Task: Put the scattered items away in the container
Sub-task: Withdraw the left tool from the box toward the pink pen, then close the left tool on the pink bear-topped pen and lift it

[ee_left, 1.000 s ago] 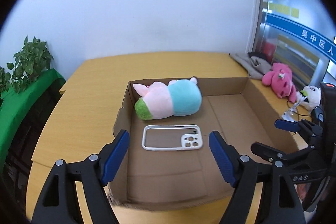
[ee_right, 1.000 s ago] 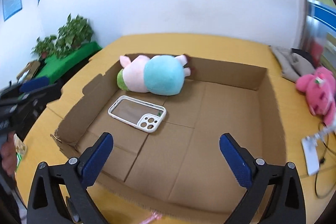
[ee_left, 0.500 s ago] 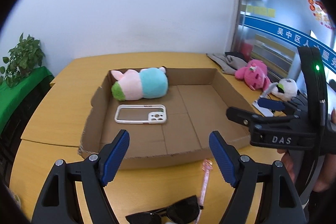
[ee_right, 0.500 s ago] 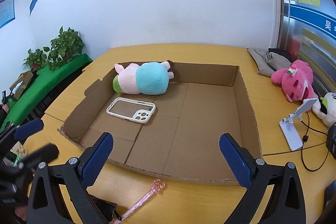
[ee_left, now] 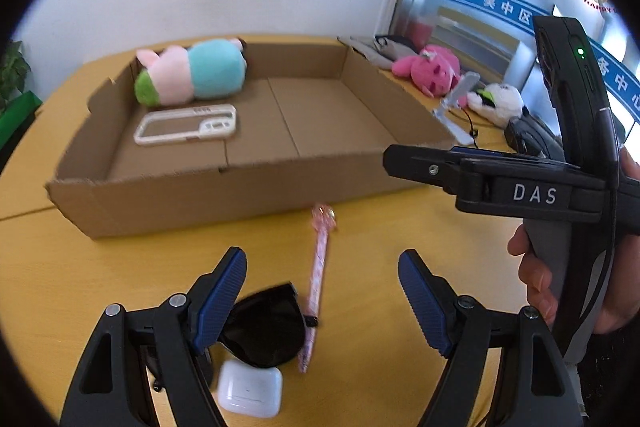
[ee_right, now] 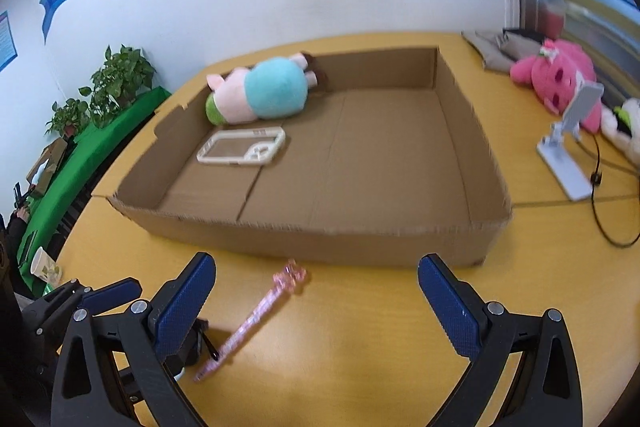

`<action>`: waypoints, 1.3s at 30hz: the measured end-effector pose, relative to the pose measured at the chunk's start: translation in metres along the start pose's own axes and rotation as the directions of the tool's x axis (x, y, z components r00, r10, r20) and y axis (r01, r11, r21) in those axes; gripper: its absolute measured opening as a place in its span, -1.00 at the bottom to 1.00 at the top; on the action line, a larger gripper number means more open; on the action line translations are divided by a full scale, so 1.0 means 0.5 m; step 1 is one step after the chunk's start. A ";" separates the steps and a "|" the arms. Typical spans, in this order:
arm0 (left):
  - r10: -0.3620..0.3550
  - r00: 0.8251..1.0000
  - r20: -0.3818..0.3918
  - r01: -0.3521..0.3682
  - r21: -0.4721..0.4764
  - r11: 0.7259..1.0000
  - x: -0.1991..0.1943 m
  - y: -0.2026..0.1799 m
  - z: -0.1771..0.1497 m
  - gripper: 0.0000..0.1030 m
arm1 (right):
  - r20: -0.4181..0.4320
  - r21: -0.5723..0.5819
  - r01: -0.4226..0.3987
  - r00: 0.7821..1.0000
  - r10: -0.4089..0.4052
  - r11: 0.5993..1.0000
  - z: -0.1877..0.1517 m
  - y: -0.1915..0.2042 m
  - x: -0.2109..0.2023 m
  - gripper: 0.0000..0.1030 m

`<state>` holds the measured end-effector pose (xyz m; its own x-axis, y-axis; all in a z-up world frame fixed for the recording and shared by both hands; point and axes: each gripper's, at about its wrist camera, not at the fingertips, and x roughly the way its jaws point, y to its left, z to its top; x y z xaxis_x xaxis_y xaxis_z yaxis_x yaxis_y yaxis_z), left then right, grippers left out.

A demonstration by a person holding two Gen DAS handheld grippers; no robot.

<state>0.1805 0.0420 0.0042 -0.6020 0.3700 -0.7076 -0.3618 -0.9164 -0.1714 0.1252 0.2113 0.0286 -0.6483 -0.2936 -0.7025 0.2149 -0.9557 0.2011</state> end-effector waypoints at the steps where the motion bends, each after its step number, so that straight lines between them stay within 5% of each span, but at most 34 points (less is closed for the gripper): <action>1: -0.014 1.000 -0.013 0.014 -0.001 1.000 0.009 -0.002 -0.006 0.52 | -0.013 0.010 -0.007 1.000 0.008 1.000 -0.011 -0.004 0.008 1.00; 13: -0.174 0.969 -0.174 0.172 -0.023 0.985 0.112 -0.015 -0.004 0.45 | -0.073 0.125 -0.053 0.995 0.062 0.991 -0.031 -0.061 0.060 0.99; 17: -0.168 0.944 -0.282 0.154 -0.071 0.985 0.163 -0.009 -0.016 -0.35 | -0.093 0.145 -0.063 0.993 0.077 0.987 -0.034 -0.076 0.062 0.99; 21: -0.200 0.930 -0.308 0.176 -0.104 0.979 0.162 -0.021 -0.028 -0.77 | -0.116 0.156 -0.065 0.990 0.083 0.986 -0.046 -0.087 0.068 0.99; 25: -0.204 0.927 -0.316 0.167 -0.140 0.976 0.154 -0.041 -0.042 -0.77 | -0.146 0.158 -0.079 0.984 0.102 0.984 -0.053 -0.090 0.083 0.99; 28: -0.147 0.947 -0.287 0.114 -0.131 0.985 0.138 -0.045 -0.049 -0.77 | -0.161 0.144 -0.098 0.980 0.121 0.985 -0.052 -0.079 0.091 0.99; 32: -0.068 0.972 -0.224 0.031 -0.164 0.986 0.100 -0.009 -0.044 -0.28 | -0.170 0.112 -0.125 0.975 0.142 0.986 -0.035 -0.047 0.112 0.99; 35: -0.031 0.974 -0.226 -0.011 -0.183 0.983 0.090 0.018 -0.045 -0.22 | -0.194 0.114 -0.122 0.971 0.143 0.986 -0.023 -0.023 0.150 0.97; 39: -0.035 0.970 -0.239 -0.006 -0.168 0.986 0.082 0.016 -0.057 -0.22 | -0.222 0.043 -0.080 0.971 0.088 0.996 -0.035 0.007 0.188 0.24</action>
<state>0.1730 0.0458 -0.0457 -0.4014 0.3547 -0.8444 -0.2340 -0.9311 -0.2799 0.0779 0.1805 -0.0488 -0.4486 -0.3646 -0.8160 0.2348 -0.9290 0.2860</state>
